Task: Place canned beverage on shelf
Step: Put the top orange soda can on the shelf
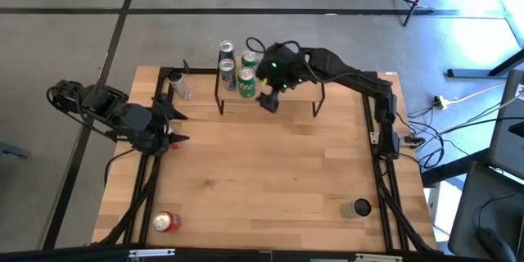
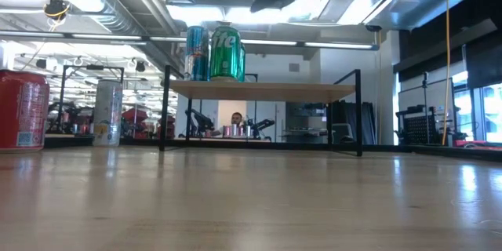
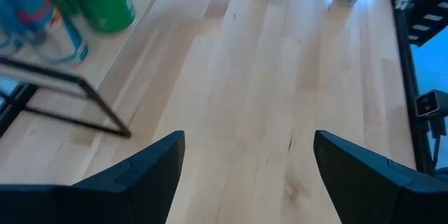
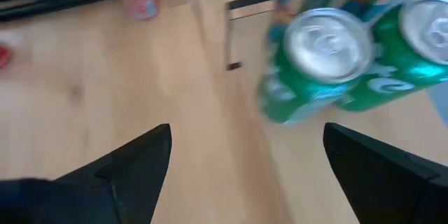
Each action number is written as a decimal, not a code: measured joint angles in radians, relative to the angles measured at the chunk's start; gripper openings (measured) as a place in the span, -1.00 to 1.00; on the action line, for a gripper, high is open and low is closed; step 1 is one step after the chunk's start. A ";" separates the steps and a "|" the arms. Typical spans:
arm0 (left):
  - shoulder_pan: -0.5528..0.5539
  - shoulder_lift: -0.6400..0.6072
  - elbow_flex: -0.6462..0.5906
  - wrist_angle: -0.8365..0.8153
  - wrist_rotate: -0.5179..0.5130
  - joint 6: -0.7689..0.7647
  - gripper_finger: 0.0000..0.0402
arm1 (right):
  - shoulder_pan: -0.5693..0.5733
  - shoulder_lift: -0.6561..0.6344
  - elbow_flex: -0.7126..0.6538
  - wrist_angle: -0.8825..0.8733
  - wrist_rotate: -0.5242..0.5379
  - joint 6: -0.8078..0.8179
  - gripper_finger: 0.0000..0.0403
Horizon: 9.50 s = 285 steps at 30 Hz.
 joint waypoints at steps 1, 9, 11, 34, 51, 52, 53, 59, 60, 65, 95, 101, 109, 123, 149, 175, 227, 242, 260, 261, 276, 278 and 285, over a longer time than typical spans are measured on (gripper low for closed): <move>0.000 0.006 0.000 -0.011 -0.005 -0.013 0.51 | 0.020 -0.008 0.000 -0.029 0.000 0.000 0.78; 0.093 0.093 0.000 -0.247 0.010 -0.108 0.51 | 0.166 -0.015 -0.060 -0.257 0.086 0.020 0.78; 0.140 0.109 0.000 -0.305 0.034 -0.109 0.51 | 0.192 -0.019 -0.115 -0.290 0.092 0.005 0.78; 0.492 0.140 -0.073 -0.382 0.292 -0.081 0.96 | 0.355 -0.701 -1.142 0.283 0.072 0.348 0.78; 0.576 0.287 -0.121 -0.395 0.298 0.015 0.94 | 0.353 -0.714 -1.230 0.389 0.072 0.314 0.78; 0.592 0.286 -0.142 -0.396 0.312 0.028 0.94 | 0.353 -0.714 -1.230 0.391 0.072 0.316 0.78; 0.607 0.286 -0.163 -0.396 0.338 0.037 0.94 | 0.353 -0.714 -1.230 0.392 0.070 0.320 0.78; 0.655 0.265 -0.287 -0.399 0.394 0.080 0.94 | 0.353 -0.714 -1.230 0.393 0.056 0.320 0.78; 0.661 0.266 -0.300 -0.397 0.395 0.084 0.94 | 0.353 -0.714 -1.230 0.393 0.061 0.318 0.78; 0.674 0.266 -0.358 -0.396 0.417 0.106 0.94 | 0.352 -0.714 -1.230 0.393 0.100 0.294 0.78; 0.662 0.266 -0.293 -0.286 0.525 -0.271 -0.13 | 0.352 -0.714 -1.229 0.428 0.140 0.292 0.78; 0.646 0.267 -0.293 -0.295 0.535 -0.262 -0.20 | 0.352 -0.714 -1.229 0.434 0.139 0.293 0.78; 0.594 0.267 -0.196 -0.300 0.511 -0.230 0.08 | 0.353 -0.714 -1.229 0.433 0.097 0.296 0.78; 0.564 0.266 -0.195 -0.280 0.354 -0.234 0.72 | 0.353 -0.714 -1.229 0.435 0.098 0.291 0.78; 0.581 0.266 -0.408 -0.060 0.385 -0.317 0.48 | 0.352 -0.713 -1.229 0.436 0.114 0.263 0.78; 0.391 0.686 -0.070 0.189 0.420 -0.653 0.29 | 0.352 -0.713 -1.228 0.441 0.145 0.216 0.78; 0.443 0.146 -0.729 0.804 0.259 -0.134 0.89 | 0.353 -0.035 -1.141 1.441 0.151 0.579 0.78; 0.434 0.148 -0.751 0.852 0.309 -0.135 0.89 | 0.305 0.121 -0.957 1.352 0.237 0.575 0.78; 0.331 0.148 -0.751 0.856 0.384 -0.154 0.89 | 0.291 0.051 -0.958 1.105 0.186 0.492 0.78; 0.327 0.148 -0.751 0.855 0.392 -0.154 0.89 | 0.291 0.040 -0.958 1.078 0.184 0.481 0.78; 0.323 -0.076 -0.751 0.813 0.646 -0.155 0.89 | 0.321 -0.068 -0.956 1.367 0.228 0.354 0.78; 0.323 -0.110 -0.751 0.789 0.633 -0.155 0.89 | 0.323 -0.048 -0.959 1.369 0.274 0.341 0.78; 0.323 -0.171 -0.751 0.784 0.626 -0.153 0.89 | 0.318 0.038 -0.958 1.447 0.280 0.340 0.78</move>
